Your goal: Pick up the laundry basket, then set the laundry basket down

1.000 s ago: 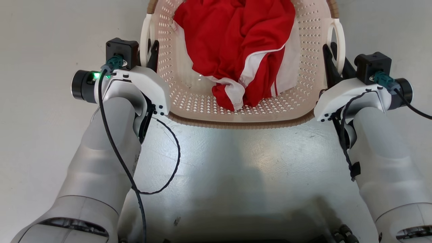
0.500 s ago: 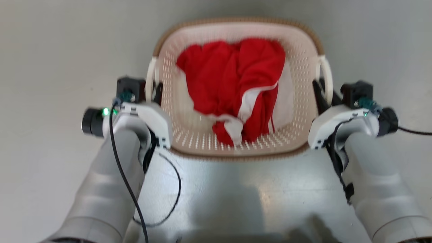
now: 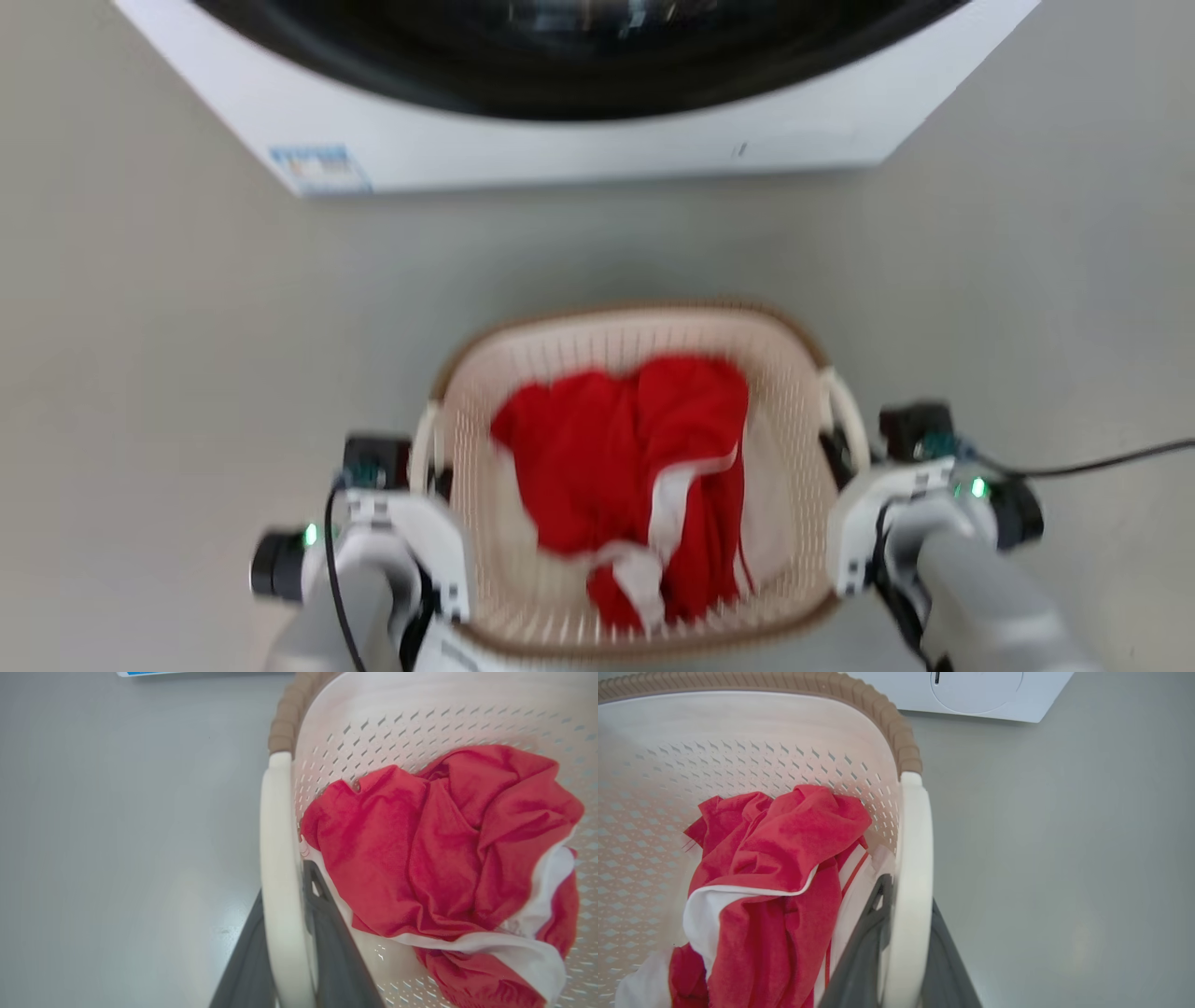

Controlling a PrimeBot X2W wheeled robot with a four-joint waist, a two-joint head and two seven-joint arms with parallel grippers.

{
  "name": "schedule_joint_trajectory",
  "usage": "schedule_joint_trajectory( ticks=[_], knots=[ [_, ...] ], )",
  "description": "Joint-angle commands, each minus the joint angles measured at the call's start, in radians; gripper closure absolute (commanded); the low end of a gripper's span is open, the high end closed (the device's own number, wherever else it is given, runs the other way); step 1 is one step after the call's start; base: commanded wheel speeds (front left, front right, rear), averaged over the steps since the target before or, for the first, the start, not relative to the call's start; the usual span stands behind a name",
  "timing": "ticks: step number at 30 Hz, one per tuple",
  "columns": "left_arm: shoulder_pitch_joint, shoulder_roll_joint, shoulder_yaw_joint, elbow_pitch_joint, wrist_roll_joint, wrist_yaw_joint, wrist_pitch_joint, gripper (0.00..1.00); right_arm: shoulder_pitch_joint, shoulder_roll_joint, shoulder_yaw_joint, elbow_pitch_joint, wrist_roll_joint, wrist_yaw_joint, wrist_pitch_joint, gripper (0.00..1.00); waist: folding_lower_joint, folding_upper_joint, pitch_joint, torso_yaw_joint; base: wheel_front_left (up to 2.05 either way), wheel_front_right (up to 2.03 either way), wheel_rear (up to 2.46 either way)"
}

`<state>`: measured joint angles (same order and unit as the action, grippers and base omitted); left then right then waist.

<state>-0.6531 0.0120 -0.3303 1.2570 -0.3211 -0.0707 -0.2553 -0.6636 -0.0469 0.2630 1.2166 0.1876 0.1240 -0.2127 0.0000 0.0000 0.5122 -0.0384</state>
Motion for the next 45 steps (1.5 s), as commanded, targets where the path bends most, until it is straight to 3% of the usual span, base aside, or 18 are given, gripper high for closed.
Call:
schedule_joint_trajectory(
  ticks=[1, 11, 17, 45],
  knots=[
    [0.047, 0.038, 0.011, 0.003, -0.009, -0.003, -0.001, 1.0, 0.048, -0.003, 0.044, -0.004, 0.024, 0.007, 0.009, 1.0, 0.0, 0.0, -0.122, -0.033, 0.0, 0.0, 0.0],
    [0.249, 0.038, -0.049, 0.025, -0.071, -0.015, 0.048, 1.0, 0.227, -0.003, 0.245, -0.045, 0.211, 0.007, 0.125, 1.0, 0.0, 0.0, -0.398, -0.074, 0.0, 0.0, 0.0],
    [0.33, 0.038, -0.088, 0.017, -0.125, -0.02, 0.081, 1.0, 0.281, -0.003, 0.308, -0.055, 0.274, 0.007, 0.168, 1.0, 0.0, 0.0, -0.5, -0.079, 0.0, 0.0, 0.0],
    [0.385, 0.038, -0.246, -0.033, -0.284, 0.021, 0.094, 1.0, 0.279, -0.003, 0.437, -0.032, 0.381, 0.007, 0.181, 1.0, 0.0, 0.0, -0.585, -0.071, 0.0, 0.0, 0.0]
  ],
)
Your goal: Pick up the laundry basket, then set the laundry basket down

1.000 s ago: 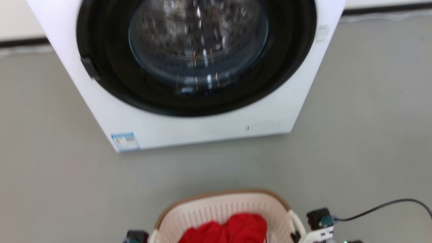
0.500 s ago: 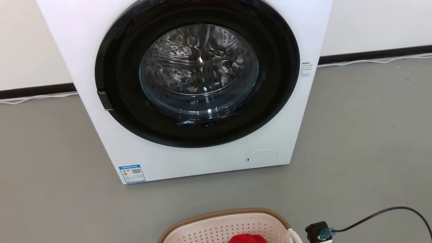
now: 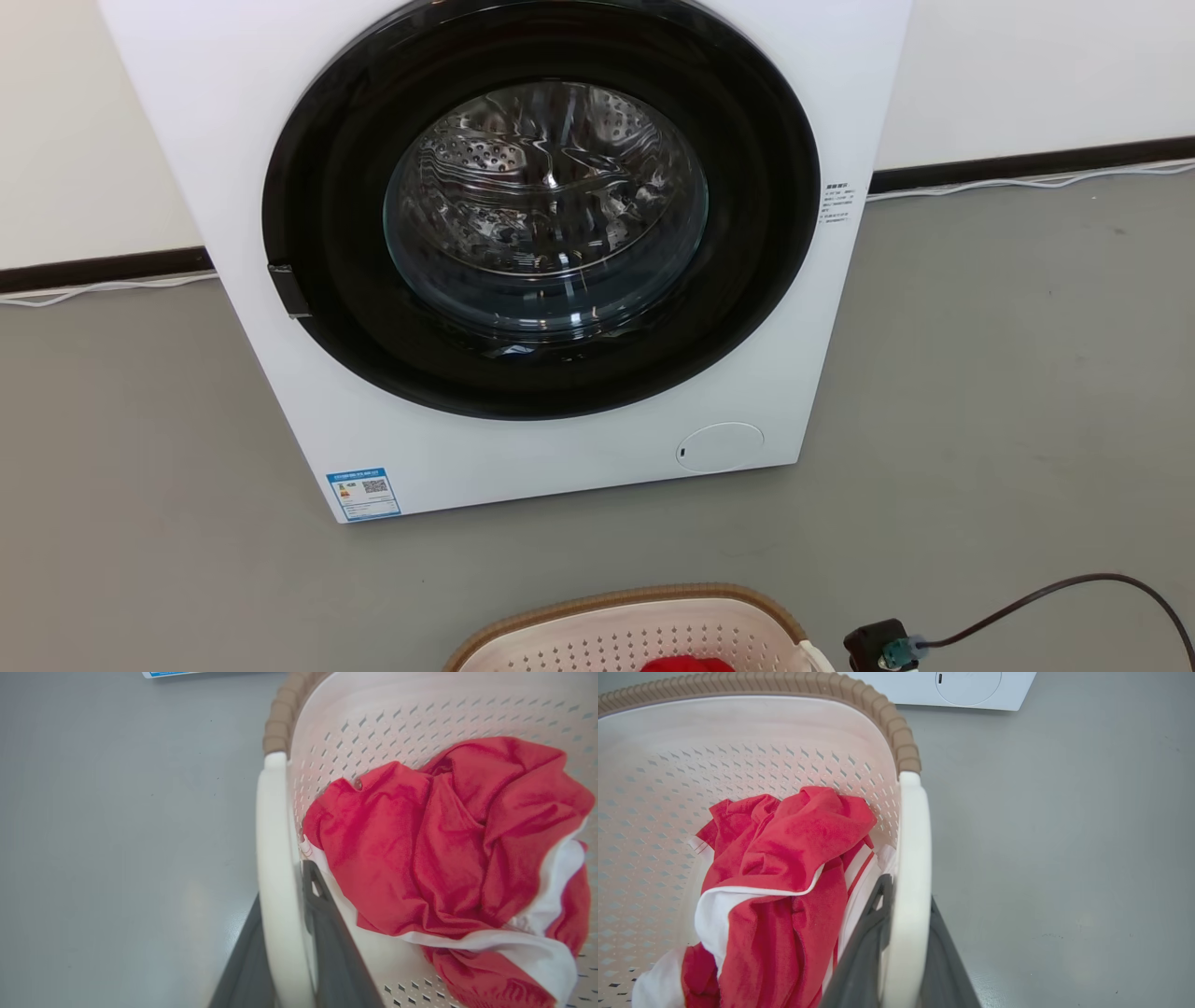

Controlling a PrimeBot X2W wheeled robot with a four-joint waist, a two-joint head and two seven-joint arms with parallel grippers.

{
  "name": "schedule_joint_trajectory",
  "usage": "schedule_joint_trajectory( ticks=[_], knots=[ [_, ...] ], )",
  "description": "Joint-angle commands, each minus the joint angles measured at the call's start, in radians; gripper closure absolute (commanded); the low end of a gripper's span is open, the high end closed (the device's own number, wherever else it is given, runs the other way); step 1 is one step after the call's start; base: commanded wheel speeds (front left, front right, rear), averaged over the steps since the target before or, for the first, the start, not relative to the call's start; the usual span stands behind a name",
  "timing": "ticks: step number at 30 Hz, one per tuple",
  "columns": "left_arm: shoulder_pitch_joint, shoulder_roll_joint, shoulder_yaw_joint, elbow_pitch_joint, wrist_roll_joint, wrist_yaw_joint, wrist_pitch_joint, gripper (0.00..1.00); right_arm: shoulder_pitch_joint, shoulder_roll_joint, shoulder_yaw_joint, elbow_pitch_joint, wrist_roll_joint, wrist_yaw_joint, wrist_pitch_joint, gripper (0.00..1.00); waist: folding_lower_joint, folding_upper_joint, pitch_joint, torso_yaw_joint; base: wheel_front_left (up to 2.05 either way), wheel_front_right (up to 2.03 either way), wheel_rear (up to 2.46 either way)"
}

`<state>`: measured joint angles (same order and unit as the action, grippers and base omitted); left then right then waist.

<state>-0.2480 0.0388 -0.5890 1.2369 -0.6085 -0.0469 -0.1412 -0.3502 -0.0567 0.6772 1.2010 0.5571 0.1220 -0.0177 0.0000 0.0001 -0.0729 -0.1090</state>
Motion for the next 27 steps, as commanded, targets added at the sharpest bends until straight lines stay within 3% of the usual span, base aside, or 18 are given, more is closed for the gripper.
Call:
schedule_joint_trajectory(
  ticks=[1, 27],
  knots=[
    [-0.021, 0.011, 0.01, -0.013, -0.001, -0.002, -0.023, 1.0, -0.036, 0.006, 0.025, -0.014, 0.013, 0.009, -0.015, 1.0, 0.0, -0.0001, 0.001, -0.002, 0.0, 0.0, 0.0],
    [-0.043, 0.011, -0.069, 0.009, -0.08, 0.009, -0.051, 1.0, -0.059, 0.006, 0.069, 0.013, 0.059, 0.009, -0.035, 1.0, 0.0, -0.0001, 0.018, 0.002, 0.0, 0.0, 0.0]
  ],
)
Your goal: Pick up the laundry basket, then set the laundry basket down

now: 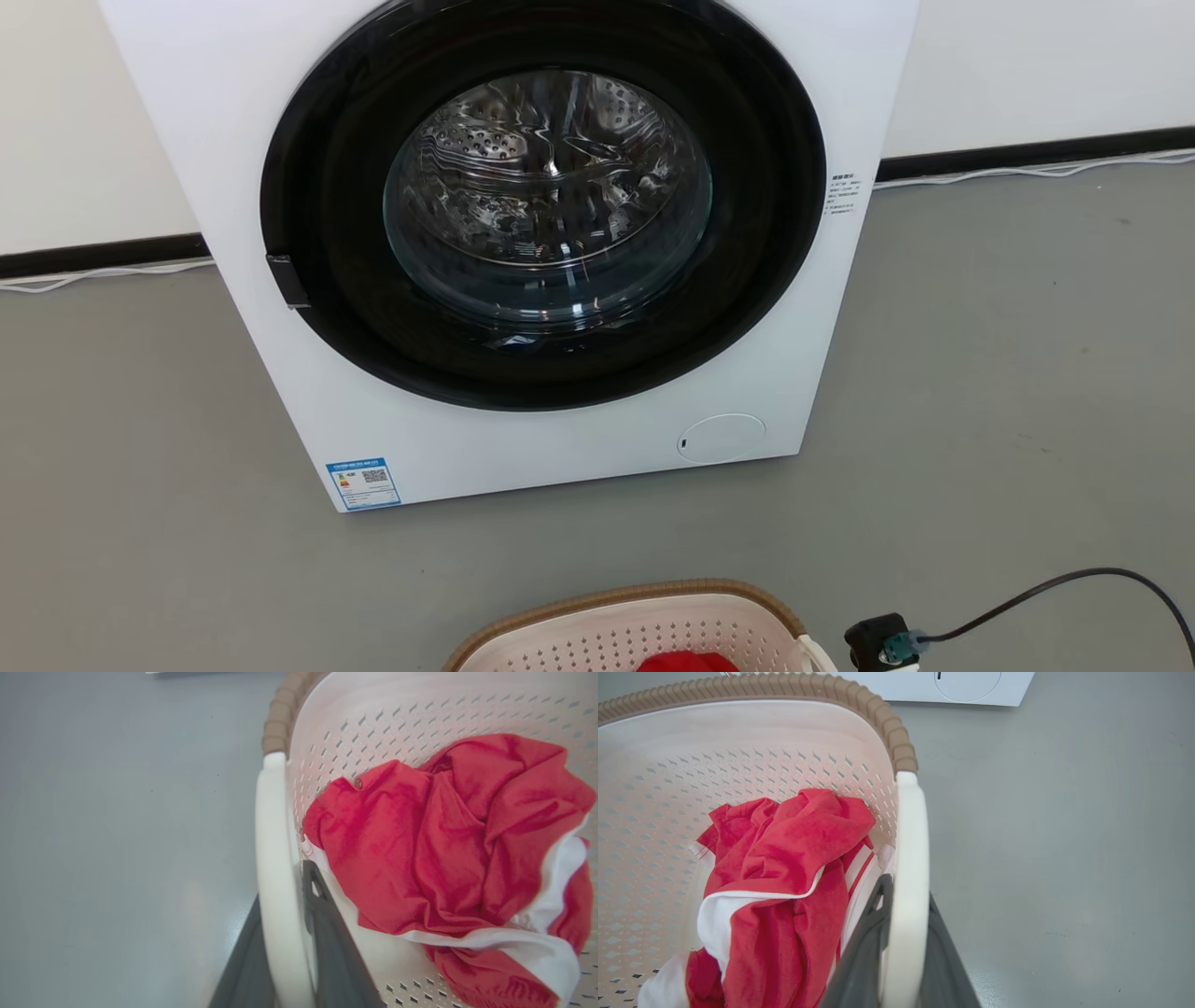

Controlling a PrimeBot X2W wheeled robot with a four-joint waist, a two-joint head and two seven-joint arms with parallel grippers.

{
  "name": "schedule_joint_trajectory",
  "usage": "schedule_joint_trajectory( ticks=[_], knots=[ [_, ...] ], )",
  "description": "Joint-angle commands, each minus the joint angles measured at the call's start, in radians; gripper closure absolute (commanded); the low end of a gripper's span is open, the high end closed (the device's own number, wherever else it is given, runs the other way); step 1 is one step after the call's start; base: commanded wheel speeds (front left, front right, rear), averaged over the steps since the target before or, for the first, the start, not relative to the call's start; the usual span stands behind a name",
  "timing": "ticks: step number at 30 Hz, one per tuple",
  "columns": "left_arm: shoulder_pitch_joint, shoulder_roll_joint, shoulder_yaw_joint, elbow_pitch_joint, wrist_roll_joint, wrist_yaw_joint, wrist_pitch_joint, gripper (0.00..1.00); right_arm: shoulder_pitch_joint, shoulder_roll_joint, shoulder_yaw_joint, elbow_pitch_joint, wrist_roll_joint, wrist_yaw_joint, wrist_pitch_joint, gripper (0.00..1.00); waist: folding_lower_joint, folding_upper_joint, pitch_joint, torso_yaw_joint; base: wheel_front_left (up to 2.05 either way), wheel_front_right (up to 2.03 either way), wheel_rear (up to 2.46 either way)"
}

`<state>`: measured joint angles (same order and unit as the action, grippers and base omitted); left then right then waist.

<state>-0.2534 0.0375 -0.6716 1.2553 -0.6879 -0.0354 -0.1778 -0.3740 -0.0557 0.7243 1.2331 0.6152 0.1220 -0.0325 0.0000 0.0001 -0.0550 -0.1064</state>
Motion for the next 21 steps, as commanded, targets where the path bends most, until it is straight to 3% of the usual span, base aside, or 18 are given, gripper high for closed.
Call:
schedule_joint_trajectory(
  ticks=[1, 21],
  knots=[
    [-0.039, 0.013, 0.011, -0.008, -0.003, -0.003, -0.015, 1.0, -0.035, 0.005, 0.023, -0.019, 0.003, 0.009, -0.021, 1.0, 0.0, -0.0001, 0.001, -0.001, 0.0, 0.0, 0.0],
    [-0.061, 0.013, -0.049, 0.01, -0.051, -0.001, -0.024, 1.0, -0.047, 0.005, 0.066, -0.01, 0.049, 0.009, -0.027, 1.0, 0.0, -0.0001, 0.009, -0.006, 0.0, 0.0, 0.0]
  ],
)
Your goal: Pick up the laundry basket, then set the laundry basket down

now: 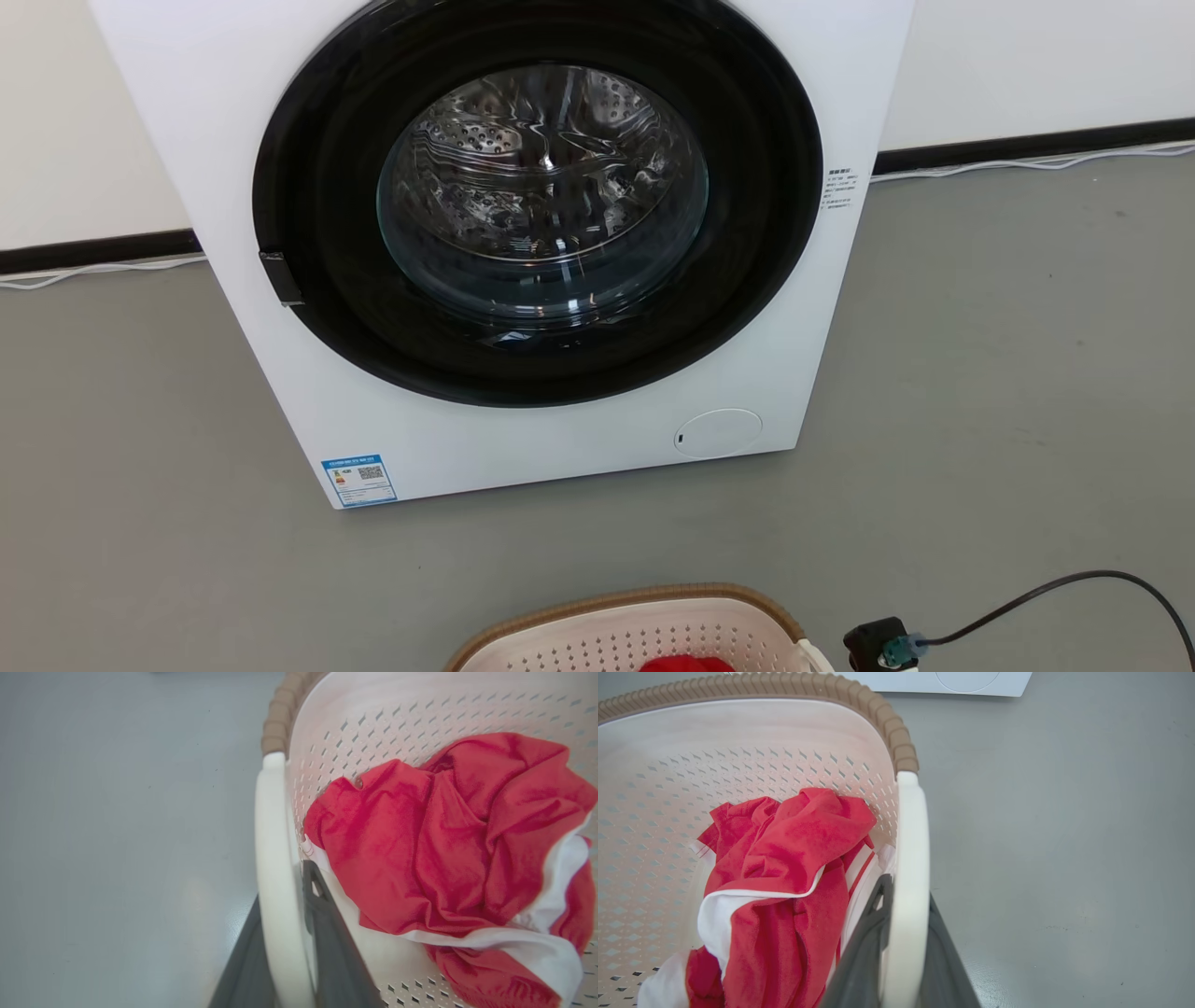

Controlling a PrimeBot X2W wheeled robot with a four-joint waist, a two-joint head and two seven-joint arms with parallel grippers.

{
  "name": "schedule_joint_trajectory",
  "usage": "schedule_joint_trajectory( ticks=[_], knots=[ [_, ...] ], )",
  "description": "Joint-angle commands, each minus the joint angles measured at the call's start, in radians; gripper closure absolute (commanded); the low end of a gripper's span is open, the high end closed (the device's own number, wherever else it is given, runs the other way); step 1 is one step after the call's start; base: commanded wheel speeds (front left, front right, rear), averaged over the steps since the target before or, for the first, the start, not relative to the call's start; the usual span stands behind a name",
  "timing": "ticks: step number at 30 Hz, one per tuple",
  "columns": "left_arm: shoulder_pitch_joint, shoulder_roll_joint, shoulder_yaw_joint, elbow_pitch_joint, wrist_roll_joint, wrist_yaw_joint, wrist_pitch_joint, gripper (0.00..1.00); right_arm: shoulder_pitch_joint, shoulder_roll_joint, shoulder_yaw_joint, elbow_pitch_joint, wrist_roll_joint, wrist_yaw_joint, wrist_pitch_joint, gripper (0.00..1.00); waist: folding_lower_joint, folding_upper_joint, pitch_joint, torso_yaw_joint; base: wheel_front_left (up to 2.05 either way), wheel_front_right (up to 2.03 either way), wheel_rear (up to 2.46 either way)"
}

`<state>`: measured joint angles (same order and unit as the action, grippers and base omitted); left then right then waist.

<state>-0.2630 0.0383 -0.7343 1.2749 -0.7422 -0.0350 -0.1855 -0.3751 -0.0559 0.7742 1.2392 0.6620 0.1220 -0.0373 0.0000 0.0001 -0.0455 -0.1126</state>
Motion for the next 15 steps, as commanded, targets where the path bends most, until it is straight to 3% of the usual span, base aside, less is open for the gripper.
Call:
schedule_joint_trajectory(
  ticks=[1, 15],
  knots=[
    [-0.053, 0.012, 0.01, -0.009, -0.001, -0.001, -0.018, 1.0, -0.048, 0.006, 0.019, -0.015, 0.004, 0.009, -0.024, 1.0, 0.0, -0.0001, 0.001, -0.001, 0.0, 0.0, 0.0],
    [-0.091, 0.012, -0.008, -0.001, -0.016, 0.005, -0.027, 1.0, -0.065, 0.006, 0.04, -0.021, 0.018, 0.009, -0.038, 1.0, 0.0, -0.0001, 0.044, -0.015, 0.0, 0.0, 0.0]
  ],
)
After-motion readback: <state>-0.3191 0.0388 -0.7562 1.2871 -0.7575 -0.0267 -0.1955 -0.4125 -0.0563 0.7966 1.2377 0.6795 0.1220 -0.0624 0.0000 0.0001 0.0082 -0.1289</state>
